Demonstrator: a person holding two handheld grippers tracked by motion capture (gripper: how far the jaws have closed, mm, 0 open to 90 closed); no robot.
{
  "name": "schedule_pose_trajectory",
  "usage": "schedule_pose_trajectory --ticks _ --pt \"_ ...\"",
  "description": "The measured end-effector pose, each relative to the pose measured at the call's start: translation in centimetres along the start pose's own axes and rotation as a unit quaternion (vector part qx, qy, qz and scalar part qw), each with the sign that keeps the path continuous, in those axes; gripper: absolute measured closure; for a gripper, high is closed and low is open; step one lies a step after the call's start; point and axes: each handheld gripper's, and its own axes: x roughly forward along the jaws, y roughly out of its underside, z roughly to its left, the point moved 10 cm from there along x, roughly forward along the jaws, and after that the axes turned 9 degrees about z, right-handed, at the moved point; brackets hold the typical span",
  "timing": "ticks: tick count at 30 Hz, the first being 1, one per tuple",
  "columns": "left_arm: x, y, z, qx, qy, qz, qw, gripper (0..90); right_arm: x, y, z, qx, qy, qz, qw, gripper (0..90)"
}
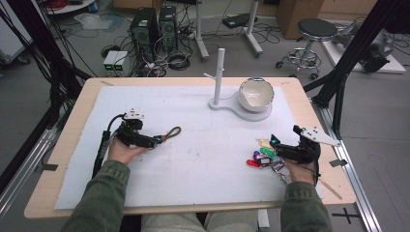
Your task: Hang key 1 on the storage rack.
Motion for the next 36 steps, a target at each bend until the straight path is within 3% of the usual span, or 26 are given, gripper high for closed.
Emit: schedule_pose_trajectory --ticks 6,9,12,20,27,28,31,36 --pt "0.6 0.3 -0.2 0.012 0.003 0.013 0.9998 7.9 0.0 0.0 0.0 0.000 0.000 0.001 1.0000 2.8" --pt "0.9 0.7 0.0 0.020 -0.017 0.032 0.9992 11.2 0.0 0.0 0.0 -0.003 0.002 -0.002 1.0000 2.8" --pt "1.2 0.9 -0.2 0.024 -0.012 0.041 0.9988 13.6 -0.1 -0.1 -0.1 -0.003 0.006 -0.006 1.0000 2.8" --pt "1.6 0.6 -0.8 0.034 0.002 0.041 0.9986 34.0 -0.1 -0.1 0.0 -0.005 0.004 -0.004 1.0000 2.8" --pt "2.1 0.9 -1.1 0.039 0.016 0.057 0.9975 44.9 -0.1 0.0 0.0 -0.004 0.004 -0.002 1.0000 2.9" --pt "2.1 0.9 -1.1 0.040 0.015 0.057 0.9975 53.5 -0.1 0.0 0.0 -0.006 0.004 -0.003 1.0000 2.9" --pt "2.1 1.0 -1.2 0.036 0.029 0.058 0.9973 63.6 -0.2 -0.1 -0.1 -0.007 0.004 -0.007 0.9999 2.9" --pt "2.2 1.1 -1.2 0.044 0.025 0.057 0.9971 68.1 -0.3 -0.1 -0.1 -0.005 0.005 -0.006 1.0000 2.9"
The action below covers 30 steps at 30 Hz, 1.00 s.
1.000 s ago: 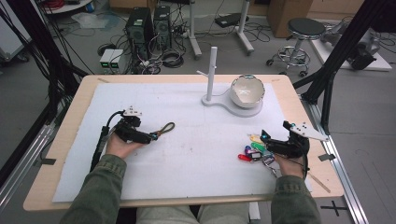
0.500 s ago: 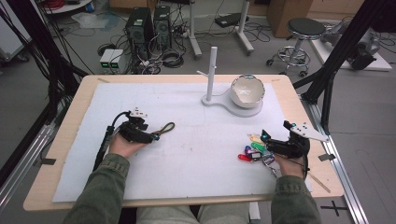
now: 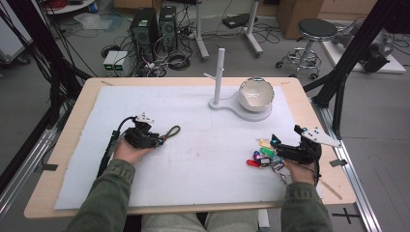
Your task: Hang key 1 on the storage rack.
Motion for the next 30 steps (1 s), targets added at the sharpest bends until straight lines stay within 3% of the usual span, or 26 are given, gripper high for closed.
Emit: schedule_pose_trajectory --ticks 16,21,30 --pt "-1.3 -0.2 0.6 -0.022 0.014 -0.017 0.9995 75.9 -0.1 -0.1 0.0 0.001 0.002 -0.005 1.0000 2.9" --pt "-2.2 -0.5 1.0 -0.038 0.013 -0.024 0.9989 76.2 -0.2 -0.1 0.0 0.000 0.004 -0.005 1.0000 2.9" --pt "-4.4 -2.4 0.6 -0.037 0.019 -0.054 0.9977 76.1 -0.2 -0.2 0.0 -0.001 0.004 -0.005 1.0000 2.9"
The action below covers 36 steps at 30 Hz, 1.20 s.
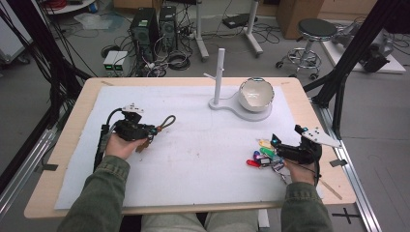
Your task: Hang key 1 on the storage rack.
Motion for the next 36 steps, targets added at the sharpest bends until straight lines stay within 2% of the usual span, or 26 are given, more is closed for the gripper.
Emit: schedule_pose_trajectory --ticks 3,6,11,14,18,23,27,29,31,36 --pt "-0.5 -0.4 0.2 -0.008 0.003 -0.017 0.9998 76.0 0.0 0.0 0.0 -0.002 -0.001 -0.001 1.0000 2.8" --pt "-1.0 -0.8 0.8 -0.015 0.001 -0.015 0.9998 76.0 0.1 0.0 0.1 -0.003 -0.001 0.001 1.0000 2.9" --pt "-2.1 -2.4 1.3 -0.028 0.003 -0.032 0.9991 76.0 0.1 0.1 0.1 -0.001 -0.001 0.002 1.0000 2.8" --pt "-2.4 -3.1 1.4 -0.029 0.003 -0.035 0.9990 76.0 0.1 0.1 0.1 -0.001 -0.001 0.003 1.0000 2.9" --pt "-3.0 -4.4 1.5 -0.038 0.018 -0.055 0.9976 75.8 0.1 0.1 0.0 0.000 -0.001 0.003 1.0000 2.9" --pt "-3.7 -6.2 1.7 -0.037 0.012 -0.060 0.9974 75.8 0.1 0.1 0.0 0.000 -0.001 0.003 1.0000 2.9" --pt "-4.2 -7.9 1.7 -0.037 0.017 -0.066 0.9970 75.8 0.1 0.1 0.0 0.000 -0.001 0.003 1.0000 2.9" --pt "-4.2 -8.5 2.0 -0.041 0.015 -0.067 0.9968 75.9 0.1 0.1 0.1 0.000 -0.002 0.003 1.0000 2.8" --pt "-4.3 -9.1 2.2 -0.051 0.021 -0.074 0.9957 75.8 0.1 0.1 0.1 0.000 -0.002 0.004 1.0000 2.9" --pt "-4.3 -10.4 2.4 -0.053 0.017 -0.072 0.9959 75.8 0.0 0.2 -0.1 0.000 -0.001 0.002 1.0000 2.8"
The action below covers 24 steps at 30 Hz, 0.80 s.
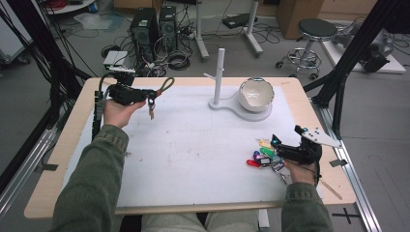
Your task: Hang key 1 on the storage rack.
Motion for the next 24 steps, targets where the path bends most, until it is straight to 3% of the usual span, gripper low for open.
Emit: schedule_pose_trajectory --ticks 4,10,18,24 --pt "0.0 -1.5 -0.3 -0.002 -0.003 0.000 1.0000 75.8 0.1 0.1 0.1 0.000 -0.002 0.003 1.0000 2.8" --pt "0.2 -3.3 -1.1 -0.002 0.009 -0.003 1.0000 75.8 0.1 0.1 0.1 -0.001 -0.002 0.003 1.0000 2.8" --pt "1.4 -5.8 -1.9 -0.035 0.032 -0.015 0.9988 75.9 0.1 0.0 0.1 -0.001 -0.004 0.001 1.0000 2.8" --pt "2.2 -7.4 -2.8 -0.036 0.040 -0.021 0.9983 75.8 0.2 0.0 0.1 -0.002 -0.005 0.002 1.0000 2.9"
